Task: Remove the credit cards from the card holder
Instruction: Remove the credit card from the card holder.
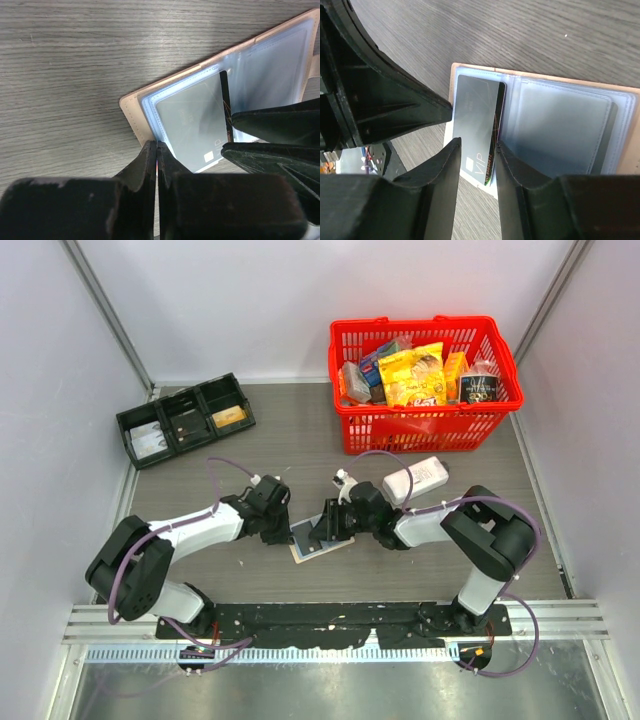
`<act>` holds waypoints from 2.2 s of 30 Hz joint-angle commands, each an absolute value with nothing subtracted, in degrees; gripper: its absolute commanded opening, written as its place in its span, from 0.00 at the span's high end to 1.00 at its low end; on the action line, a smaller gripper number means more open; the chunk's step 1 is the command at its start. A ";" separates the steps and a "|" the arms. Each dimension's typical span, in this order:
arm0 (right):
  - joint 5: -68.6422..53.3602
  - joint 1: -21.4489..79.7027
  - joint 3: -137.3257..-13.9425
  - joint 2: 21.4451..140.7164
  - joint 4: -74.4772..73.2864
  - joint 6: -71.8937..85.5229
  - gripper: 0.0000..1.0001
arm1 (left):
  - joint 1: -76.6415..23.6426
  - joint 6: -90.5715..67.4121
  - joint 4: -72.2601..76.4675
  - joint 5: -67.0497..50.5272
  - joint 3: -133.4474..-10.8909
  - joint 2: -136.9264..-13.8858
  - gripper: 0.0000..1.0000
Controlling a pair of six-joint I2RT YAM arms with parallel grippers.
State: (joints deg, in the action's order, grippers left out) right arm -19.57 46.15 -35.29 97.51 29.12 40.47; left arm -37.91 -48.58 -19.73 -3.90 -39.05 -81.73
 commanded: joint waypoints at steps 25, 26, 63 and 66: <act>-26.19 43.87 -31.20 99.15 42.89 44.47 0.99 | -40.25 -46.85 -22.06 -1.14 -39.55 -83.14 1.00; -25.76 43.25 -30.51 99.05 42.28 44.21 0.99 | -40.17 -46.76 -22.06 -1.06 -39.46 -83.06 1.00; -24.61 42.98 -34.54 101.69 33.75 39.38 0.80 | -40.17 -46.05 -21.36 -1.49 -39.02 -82.27 1.00; -24.87 43.33 -34.98 101.95 33.75 39.29 0.82 | -40.25 -46.05 -21.27 -1.58 -39.02 -82.35 1.00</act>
State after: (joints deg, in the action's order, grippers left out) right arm -25.58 42.44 -33.34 100.73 34.46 41.50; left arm -39.68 -47.24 -20.64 -1.30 -39.83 -82.00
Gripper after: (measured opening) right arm 0.187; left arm 0.010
